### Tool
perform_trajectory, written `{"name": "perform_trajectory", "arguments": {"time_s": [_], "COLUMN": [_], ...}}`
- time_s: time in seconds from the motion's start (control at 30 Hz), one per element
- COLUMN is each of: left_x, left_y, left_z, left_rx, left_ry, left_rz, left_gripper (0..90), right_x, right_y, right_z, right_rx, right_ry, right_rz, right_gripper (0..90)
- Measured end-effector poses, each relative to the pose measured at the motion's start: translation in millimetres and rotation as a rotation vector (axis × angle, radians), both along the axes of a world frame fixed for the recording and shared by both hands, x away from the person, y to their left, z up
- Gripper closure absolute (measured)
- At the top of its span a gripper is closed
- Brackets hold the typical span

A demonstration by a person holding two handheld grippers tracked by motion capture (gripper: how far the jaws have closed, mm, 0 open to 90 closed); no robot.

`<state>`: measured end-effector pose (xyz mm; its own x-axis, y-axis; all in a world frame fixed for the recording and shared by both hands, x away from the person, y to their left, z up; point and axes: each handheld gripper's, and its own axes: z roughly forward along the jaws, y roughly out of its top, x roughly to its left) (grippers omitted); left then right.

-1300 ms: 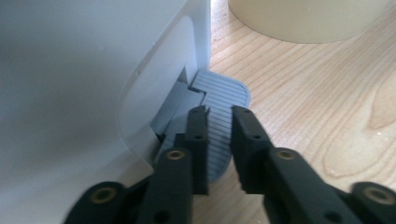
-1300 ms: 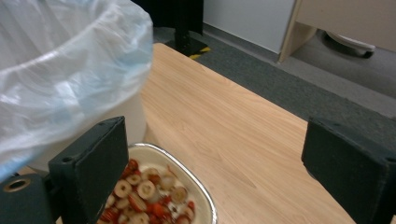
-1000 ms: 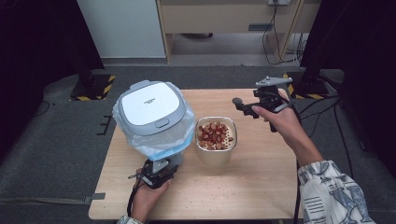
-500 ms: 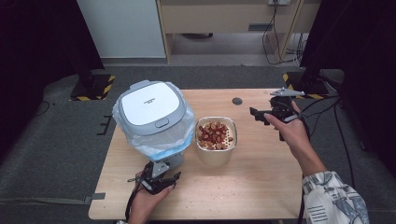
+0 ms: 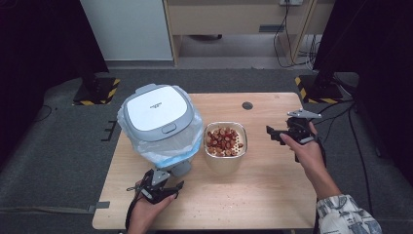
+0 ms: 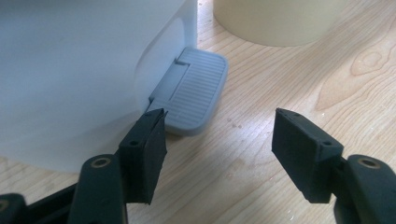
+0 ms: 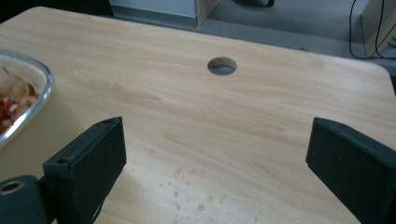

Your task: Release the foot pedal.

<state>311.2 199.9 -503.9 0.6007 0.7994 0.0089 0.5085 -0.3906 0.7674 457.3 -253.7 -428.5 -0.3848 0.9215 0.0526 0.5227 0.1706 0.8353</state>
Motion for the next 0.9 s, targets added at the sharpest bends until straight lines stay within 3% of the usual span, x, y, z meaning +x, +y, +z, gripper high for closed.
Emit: {"name": "perform_trajectory", "arguments": {"time_s": [0.57,0.9], "left_x": [-3.1,-2.3], "left_y": [25.1,35.2], "left_z": [-0.8,-2.5], "left_rx": [0.014,0.026], "left_ry": [0.016,0.023], "left_rz": [0.020,0.049], "left_gripper": [28.4,27.3], "right_x": [-36.3,-29.6], "right_y": [-19.4,-13.0], "right_z": [-51.2,-74.0], "right_rx": [0.010,-0.044], "right_ry": [0.057,0.132], "right_rz": [-0.033,-0.051], "right_gripper": [6.1,5.5]}}
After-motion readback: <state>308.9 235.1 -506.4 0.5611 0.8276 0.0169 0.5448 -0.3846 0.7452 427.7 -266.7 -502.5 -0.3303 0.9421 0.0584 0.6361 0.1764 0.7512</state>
